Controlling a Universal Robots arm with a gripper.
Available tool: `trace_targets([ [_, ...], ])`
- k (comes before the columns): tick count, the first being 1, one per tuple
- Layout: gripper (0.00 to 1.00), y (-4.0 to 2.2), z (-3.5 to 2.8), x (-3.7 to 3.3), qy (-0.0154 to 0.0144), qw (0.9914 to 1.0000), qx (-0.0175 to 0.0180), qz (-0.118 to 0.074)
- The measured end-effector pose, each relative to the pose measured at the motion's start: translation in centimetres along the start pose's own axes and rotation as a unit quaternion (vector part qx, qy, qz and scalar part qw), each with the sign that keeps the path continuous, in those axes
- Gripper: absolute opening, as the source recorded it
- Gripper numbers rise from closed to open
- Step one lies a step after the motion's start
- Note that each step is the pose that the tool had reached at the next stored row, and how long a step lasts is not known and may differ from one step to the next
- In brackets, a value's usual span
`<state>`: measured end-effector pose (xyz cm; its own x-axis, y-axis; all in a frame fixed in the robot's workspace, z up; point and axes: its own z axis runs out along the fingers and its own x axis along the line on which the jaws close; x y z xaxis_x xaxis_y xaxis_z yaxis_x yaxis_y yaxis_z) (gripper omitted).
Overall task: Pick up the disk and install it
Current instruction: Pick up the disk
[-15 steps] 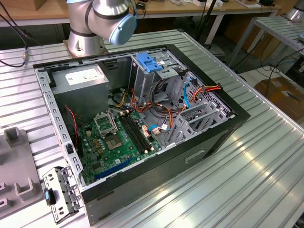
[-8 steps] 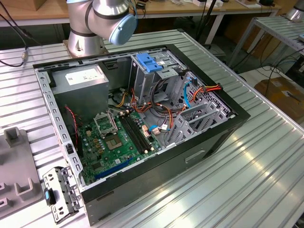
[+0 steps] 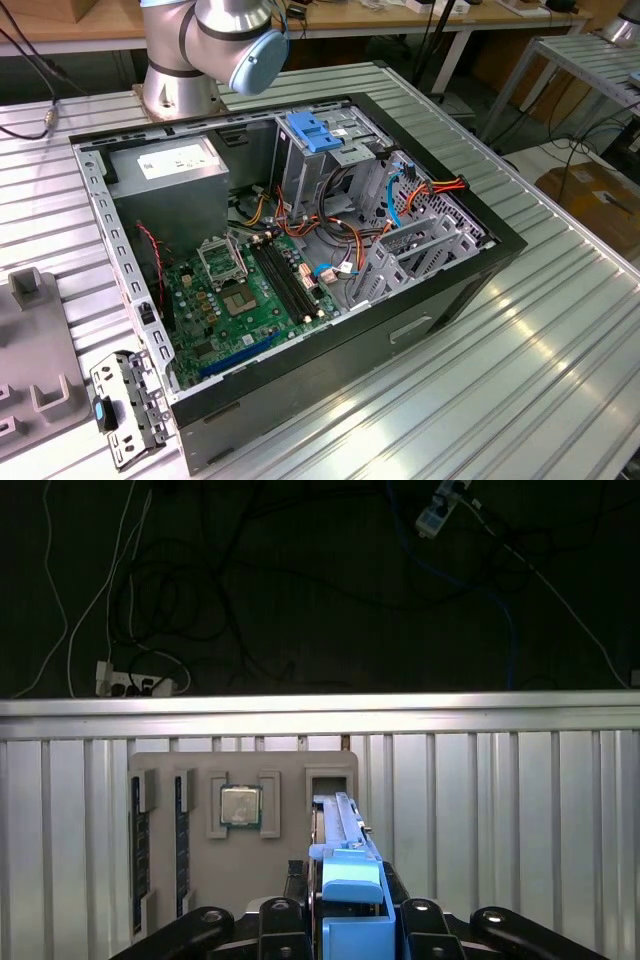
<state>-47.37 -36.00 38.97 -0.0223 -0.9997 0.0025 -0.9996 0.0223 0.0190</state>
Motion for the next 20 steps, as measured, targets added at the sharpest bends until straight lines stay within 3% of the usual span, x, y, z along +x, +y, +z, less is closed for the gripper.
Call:
trace_targets([
  [20,0.37,0.04,-1.93,0.01,0.0,1.0,0.0,0.0],
])
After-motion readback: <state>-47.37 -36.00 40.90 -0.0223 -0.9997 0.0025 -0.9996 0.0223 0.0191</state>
